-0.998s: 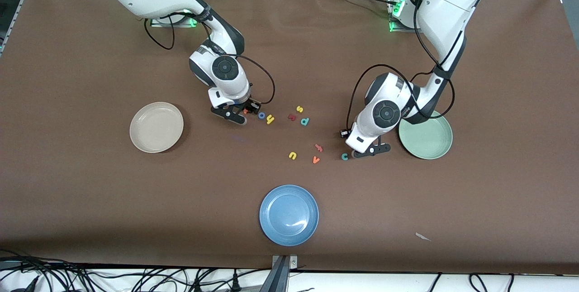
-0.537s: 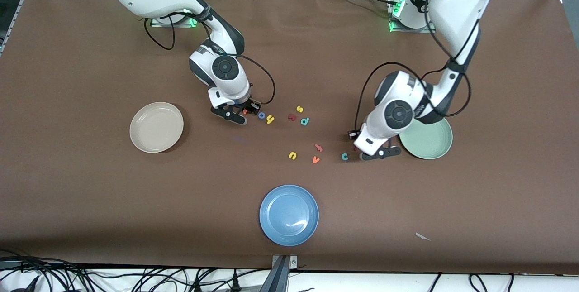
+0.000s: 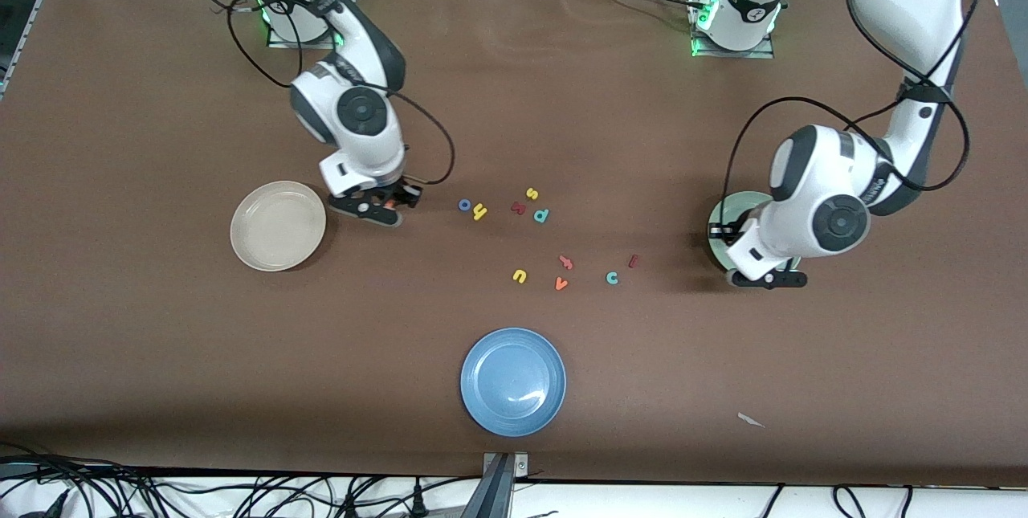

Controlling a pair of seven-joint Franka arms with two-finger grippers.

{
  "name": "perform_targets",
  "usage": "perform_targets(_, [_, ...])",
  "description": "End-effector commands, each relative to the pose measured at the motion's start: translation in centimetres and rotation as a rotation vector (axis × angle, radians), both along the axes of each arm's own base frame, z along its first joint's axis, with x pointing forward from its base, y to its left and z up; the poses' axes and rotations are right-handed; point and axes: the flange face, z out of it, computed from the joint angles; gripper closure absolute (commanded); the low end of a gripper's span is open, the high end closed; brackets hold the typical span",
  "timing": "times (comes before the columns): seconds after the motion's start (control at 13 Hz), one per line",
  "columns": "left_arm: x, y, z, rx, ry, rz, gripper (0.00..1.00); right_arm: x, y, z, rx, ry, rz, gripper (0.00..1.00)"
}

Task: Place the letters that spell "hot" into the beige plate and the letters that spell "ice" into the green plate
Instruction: 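Drop the t on the cream plate while the left gripper drops e on green, then reach the right gripper to the blue o while the left gripper reaches pink l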

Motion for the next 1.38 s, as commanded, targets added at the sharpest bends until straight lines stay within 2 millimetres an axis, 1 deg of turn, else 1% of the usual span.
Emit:
perform_targets(0.0, [-1.1, 2.3, -3.3, 0.057, 0.051, -0.098, 0.97, 0.3, -6.1, 2.9, -0.009, 0.073, 0.120, 0.92])
perform_targets(0.08, [-1.4, 2.6, -4.1, 0.066, 0.065, -0.108, 0.96, 0.9, -8.4, 3.0, -0.014, 0.097, 0.145, 0.92])
perform_targets(0.15, [-1.4, 3.1, -4.5, 0.065, 0.072, -0.100, 0.94, 1.5, -10.4, 3.0, -0.010, 0.108, 0.152, 0.92])
perform_targets(0.23, [-1.6, 3.3, -5.2, 0.065, 0.085, -0.098, 0.92, 2.3, -12.9, 3.0, -0.004, 0.117, 0.167, 0.90])
perform_targets(0.31, [-1.9, 3.3, -5.9, 0.063, 0.098, -0.099, 0.75, 2.8, -15.2, 2.6, 0.004, 0.133, 0.179, 0.89])
perform_targets(0.38, [-2.1, 3.4, -6.1, 0.063, 0.104, -0.098, 0.56, 3.2, -17.3, 2.2, 0.015, 0.148, 0.205, 0.89])
perform_targets(0.46, [-2.0, 3.2, -5.9, 0.063, 0.100, -0.101, 0.12, 3.3, -18.9, 1.7, 0.019, 0.163, 0.212, 0.88])
perform_targets(0.54, [-1.6, 3.2, -5.4, 0.063, 0.088, -0.100, 0.00, 3.5, -19.6, 1.4, 0.022, 0.168, 0.211, 0.51])
perform_targets(0.61, [-1.2, 3.0, -4.6, 0.063, 0.071, -0.098, 0.00, 3.4, -19.6, 1.2, 0.023, 0.171, 0.211, 0.15])
perform_targets(0.69, [-0.3, 2.3, -3.0, 0.056, 0.037, -0.086, 0.00, 3.5, -19.7, 1.3, 0.022, 0.169, 0.210, 0.06])
perform_targets(0.77, [0.3, 0.8, -2.0, 0.048, 0.016, -0.079, 0.00, 3.5, -19.7, 1.4, 0.023, 0.169, 0.204, 0.02])
perform_targets(0.84, [0.7, -1.9, -1.0, 0.023, -0.005, -0.035, 0.00, 3.5, -19.4, 1.6, 0.035, 0.169, 0.195, 0.02])
perform_targets(0.92, [1.2, -4.0, -0.1, 0.018, -0.027, -0.001, 0.00, 3.4, -18.9, 1.7, 0.063, 0.170, 0.169, 0.02])
perform_targets(1.0, [1.7, -6.5, 0.1, 0.005, -0.045, -0.005, 0.00, 3.2, -17.3, 1.9, 0.098, 0.171, 0.151, 0.03])
perform_targets(1.07, [2.5, -9.3, 0.5, -0.022, -0.065, -0.024, 0.00, 2.9, -15.6, 2.0, 0.131, 0.170, 0.120, 0.03])
perform_targets(1.15, [2.8, -11.2, 0.4, -0.035, -0.072, -0.041, 0.00, 2.6, -13.8, 1.9, 0.142, 0.166, 0.072, 0.04])
perform_targets(1.23, [2.6, -11.9, -0.2, -0.034, -0.065, -0.044, 0.00, 2.4, -11.2, 1.8, 0.150, 0.164, 0.023, 0.04])
perform_targets(1.3, [2.7, -12.7, -1.2, -0.040, -0.075, -0.039, 0.00, 2.1, -8.2, 2.1, 0.158, 0.154, -0.024, 0.04])
